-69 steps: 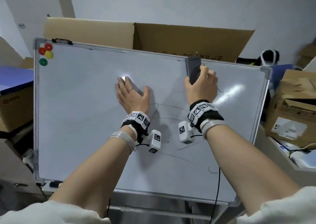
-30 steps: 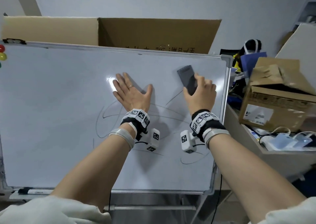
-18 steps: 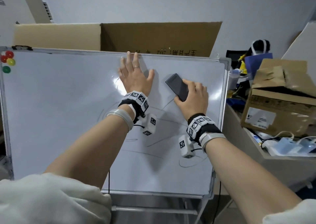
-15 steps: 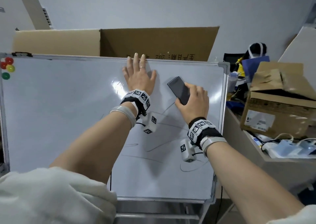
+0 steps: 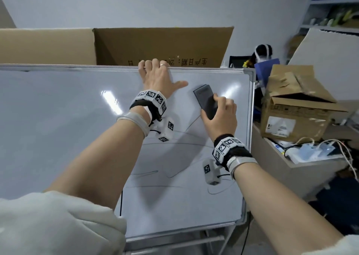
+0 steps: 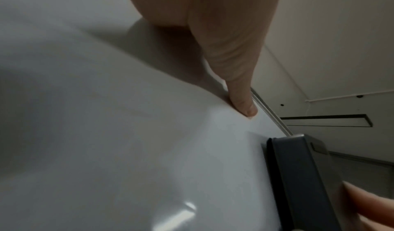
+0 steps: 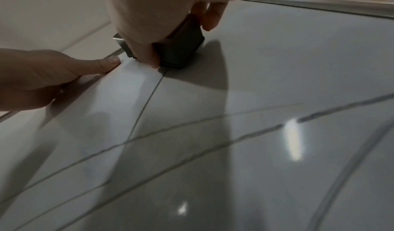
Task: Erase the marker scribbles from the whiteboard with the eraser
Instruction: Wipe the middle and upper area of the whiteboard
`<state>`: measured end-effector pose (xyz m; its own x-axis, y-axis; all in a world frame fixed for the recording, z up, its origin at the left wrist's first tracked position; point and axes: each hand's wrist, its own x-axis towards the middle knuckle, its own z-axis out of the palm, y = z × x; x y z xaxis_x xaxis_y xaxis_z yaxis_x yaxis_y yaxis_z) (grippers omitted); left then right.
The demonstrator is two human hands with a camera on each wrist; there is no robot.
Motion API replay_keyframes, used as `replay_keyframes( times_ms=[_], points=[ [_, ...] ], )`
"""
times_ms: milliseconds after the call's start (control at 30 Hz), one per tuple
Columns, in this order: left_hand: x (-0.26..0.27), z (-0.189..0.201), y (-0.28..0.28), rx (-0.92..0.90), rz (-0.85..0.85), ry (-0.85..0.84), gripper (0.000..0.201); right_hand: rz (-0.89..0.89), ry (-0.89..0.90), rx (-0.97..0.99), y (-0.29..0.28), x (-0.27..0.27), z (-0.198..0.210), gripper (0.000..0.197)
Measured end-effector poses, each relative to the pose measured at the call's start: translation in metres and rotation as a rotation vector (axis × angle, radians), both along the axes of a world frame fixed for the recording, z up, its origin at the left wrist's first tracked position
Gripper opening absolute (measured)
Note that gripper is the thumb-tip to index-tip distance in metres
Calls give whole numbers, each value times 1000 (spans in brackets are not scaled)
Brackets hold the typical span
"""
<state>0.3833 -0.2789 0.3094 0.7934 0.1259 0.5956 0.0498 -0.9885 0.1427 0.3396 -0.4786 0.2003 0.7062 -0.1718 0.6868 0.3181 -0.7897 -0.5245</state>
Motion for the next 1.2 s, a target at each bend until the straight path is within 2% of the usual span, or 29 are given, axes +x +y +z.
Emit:
replay_keyframes(
  times_ms=[200, 467, 633, 833, 900, 966, 1066, 1133, 1200],
  points=[
    [-22, 2, -11, -28, -30, -18, 87, -9, 24, 29, -4, -25, -1, 55],
    [-55, 2, -31, -44, 1, -65, 87, 61, 31, -40, -22, -56, 1, 54],
    [-77, 3, -33, -37, 39, -75, 87, 94, 46, -127, -26, -70, -1, 52],
    [-84, 0, -26, -25, 56, -50, 83, 233, -34, -245, -26, -84, -32, 53],
    [-83, -2, -24, -15, 41, -57, 80, 222, -56, -293, -29, -80, -24, 53],
    [-82, -3, -26, -12, 20, -58, 78, 137, -41, -227, -32, -69, -7, 55],
    [-79, -5, -29, -12, 4, -64, 75, 8, -29, -17, -36, -53, 15, 54],
    [-76, -7, -26, -18, -7, -71, 74, 49, -10, -31, -30, -56, 7, 55],
    [-74, -8, -21, -23, -21, -67, 75, 157, 20, -113, -19, -69, -20, 55]
  ],
)
